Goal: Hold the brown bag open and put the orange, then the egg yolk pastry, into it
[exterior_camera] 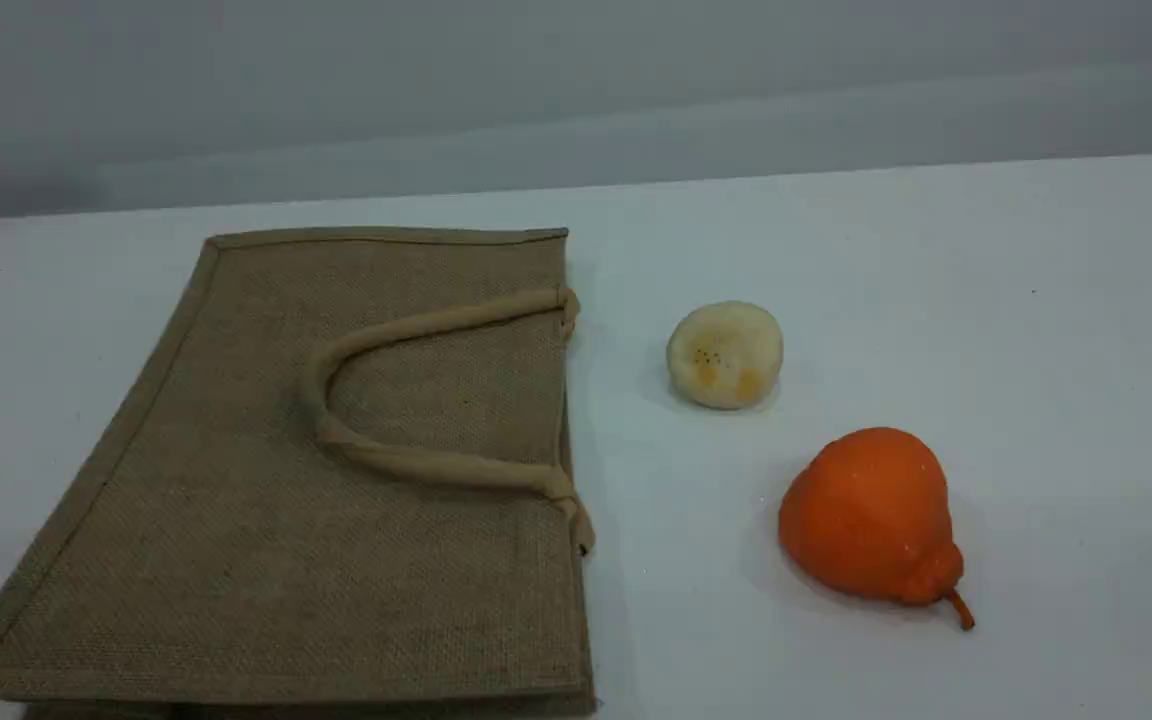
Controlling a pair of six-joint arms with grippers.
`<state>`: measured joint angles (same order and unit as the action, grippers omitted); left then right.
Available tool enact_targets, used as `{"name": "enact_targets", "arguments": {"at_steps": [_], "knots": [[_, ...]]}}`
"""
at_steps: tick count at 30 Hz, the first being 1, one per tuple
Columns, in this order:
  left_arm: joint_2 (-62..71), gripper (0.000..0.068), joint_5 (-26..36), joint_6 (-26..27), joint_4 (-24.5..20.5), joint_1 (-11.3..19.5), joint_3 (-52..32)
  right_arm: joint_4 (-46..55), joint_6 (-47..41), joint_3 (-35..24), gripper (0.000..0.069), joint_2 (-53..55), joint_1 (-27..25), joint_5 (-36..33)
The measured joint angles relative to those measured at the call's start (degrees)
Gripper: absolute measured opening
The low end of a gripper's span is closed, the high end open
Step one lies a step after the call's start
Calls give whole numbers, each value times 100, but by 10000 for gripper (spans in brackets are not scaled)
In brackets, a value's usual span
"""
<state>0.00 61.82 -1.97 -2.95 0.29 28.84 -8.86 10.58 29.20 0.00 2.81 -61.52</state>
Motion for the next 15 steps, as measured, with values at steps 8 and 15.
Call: {"name": "enact_targets", "arguments": {"at_steps": [8,15], "knots": [[0,591,0,0,-11,0,0,0,0,0,563,0,0,0],[7,591,-18,-82,19,0,21,-11,-46,46,563,0,6,64]]}}
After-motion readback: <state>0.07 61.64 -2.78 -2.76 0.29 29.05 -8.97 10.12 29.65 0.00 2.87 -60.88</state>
